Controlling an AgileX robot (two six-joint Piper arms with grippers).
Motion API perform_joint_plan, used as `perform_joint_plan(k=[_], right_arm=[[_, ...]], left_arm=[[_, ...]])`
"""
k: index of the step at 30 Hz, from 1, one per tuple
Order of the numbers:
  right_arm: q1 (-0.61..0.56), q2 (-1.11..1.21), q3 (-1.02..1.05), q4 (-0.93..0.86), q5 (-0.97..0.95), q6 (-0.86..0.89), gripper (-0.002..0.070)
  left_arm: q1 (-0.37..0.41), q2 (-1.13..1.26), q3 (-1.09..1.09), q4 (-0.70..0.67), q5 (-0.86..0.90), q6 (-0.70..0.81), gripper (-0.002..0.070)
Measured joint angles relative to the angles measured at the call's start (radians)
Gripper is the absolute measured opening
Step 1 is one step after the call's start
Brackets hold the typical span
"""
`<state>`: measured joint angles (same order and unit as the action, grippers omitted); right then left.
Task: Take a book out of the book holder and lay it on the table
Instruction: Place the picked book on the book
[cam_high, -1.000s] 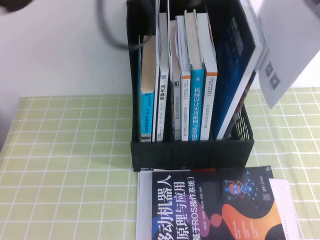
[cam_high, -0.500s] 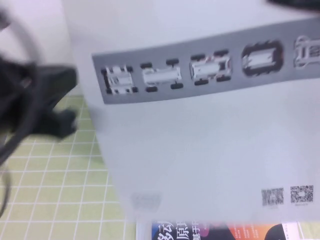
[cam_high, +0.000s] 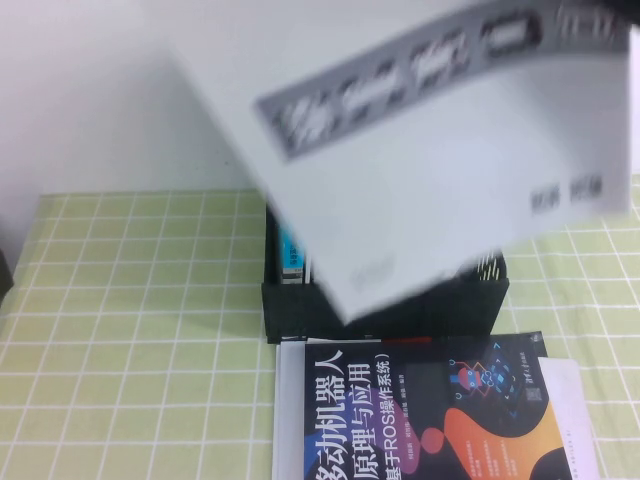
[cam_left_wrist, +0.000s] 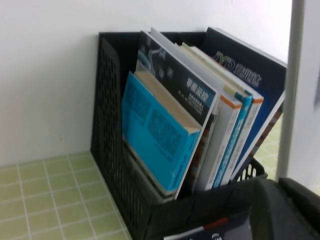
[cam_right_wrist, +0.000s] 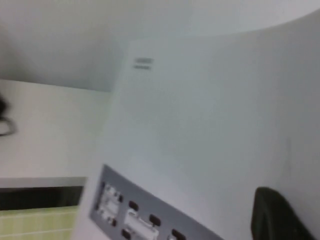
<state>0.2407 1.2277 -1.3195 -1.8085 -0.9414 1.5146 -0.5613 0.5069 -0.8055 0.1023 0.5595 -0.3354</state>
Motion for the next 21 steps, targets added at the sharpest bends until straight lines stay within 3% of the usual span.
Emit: perform_joint_plan(k=[9, 15, 18, 21], right_arm=[[0.001, 0.025, 0.002, 0.026, 0.641, -0.192, 0.0011], [0.002, 0.027, 0.020, 0.088, 1.045, -0.424, 0.0011], [0.005, 0.023, 0.021, 0.357, 1.300, -0.645, 0.0011], [0.015, 0.001, 0.019, 0.816, 1.535, -0.980, 0.0011]], left_arm=[[0.000, -0.002, 0.002, -0.016, 0.042, -0.008, -0.0003], [0.000, -0.002, 0.002, -0.017, 0.040, -0.008, -0.0003], [0.000, -0.002, 0.002, -0.018, 0.026, -0.008, -0.0003], [0.000, -0.002, 0.002, -0.018, 0.018, -0.008, -0.0003]])
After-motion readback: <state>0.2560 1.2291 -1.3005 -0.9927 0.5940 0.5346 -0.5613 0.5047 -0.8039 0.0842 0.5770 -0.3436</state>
